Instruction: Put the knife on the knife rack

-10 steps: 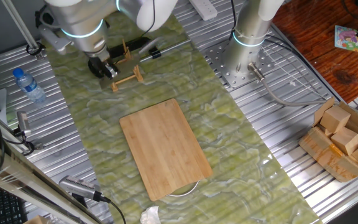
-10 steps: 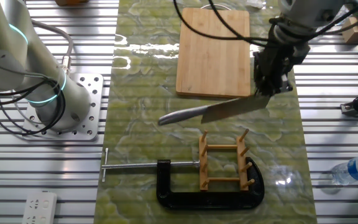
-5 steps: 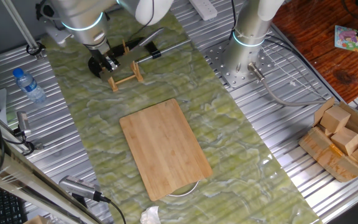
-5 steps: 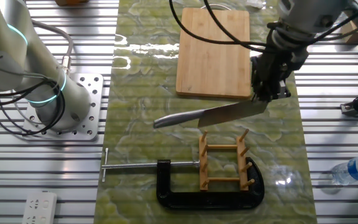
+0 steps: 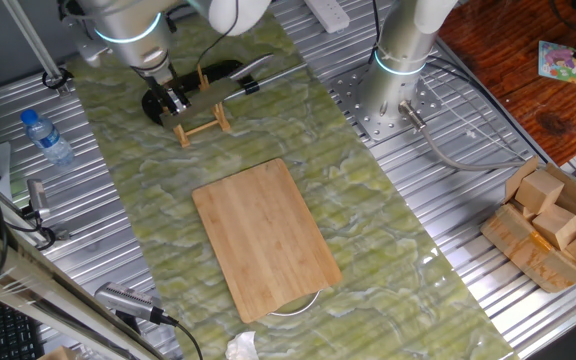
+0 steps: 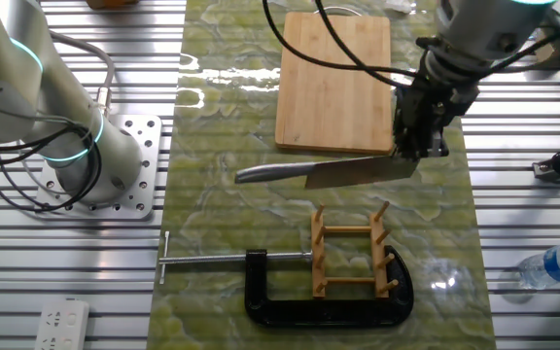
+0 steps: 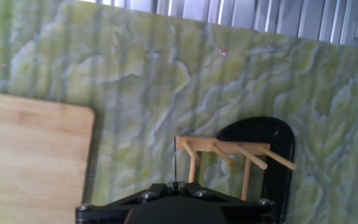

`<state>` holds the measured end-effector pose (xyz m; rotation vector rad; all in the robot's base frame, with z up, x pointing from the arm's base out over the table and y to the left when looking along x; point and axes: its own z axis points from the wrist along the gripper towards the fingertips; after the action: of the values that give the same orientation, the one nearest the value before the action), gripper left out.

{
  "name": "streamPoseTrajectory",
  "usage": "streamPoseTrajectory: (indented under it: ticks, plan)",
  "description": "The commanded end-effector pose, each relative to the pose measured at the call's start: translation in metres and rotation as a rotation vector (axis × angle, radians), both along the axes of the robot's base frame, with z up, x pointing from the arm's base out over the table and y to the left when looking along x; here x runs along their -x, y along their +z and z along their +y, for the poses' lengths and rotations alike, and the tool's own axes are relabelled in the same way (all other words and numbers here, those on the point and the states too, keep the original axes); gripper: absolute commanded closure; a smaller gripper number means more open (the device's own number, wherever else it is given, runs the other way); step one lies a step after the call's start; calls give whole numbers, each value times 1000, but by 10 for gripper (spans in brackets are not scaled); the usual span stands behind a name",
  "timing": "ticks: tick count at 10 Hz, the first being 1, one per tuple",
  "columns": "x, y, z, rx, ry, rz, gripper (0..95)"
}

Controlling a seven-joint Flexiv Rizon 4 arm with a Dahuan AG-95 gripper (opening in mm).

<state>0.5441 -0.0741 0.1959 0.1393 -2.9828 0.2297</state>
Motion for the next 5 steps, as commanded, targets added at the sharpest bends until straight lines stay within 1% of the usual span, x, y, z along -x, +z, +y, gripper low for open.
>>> streamPoseTrajectory:
  ticks: [1,3,5]
  plan:
    - [3,-2,-8,-1,12,-8,950]
    - [9,2,-19,-3,17,-10,950]
    - [10,2,-24,-3,14,-8,950]
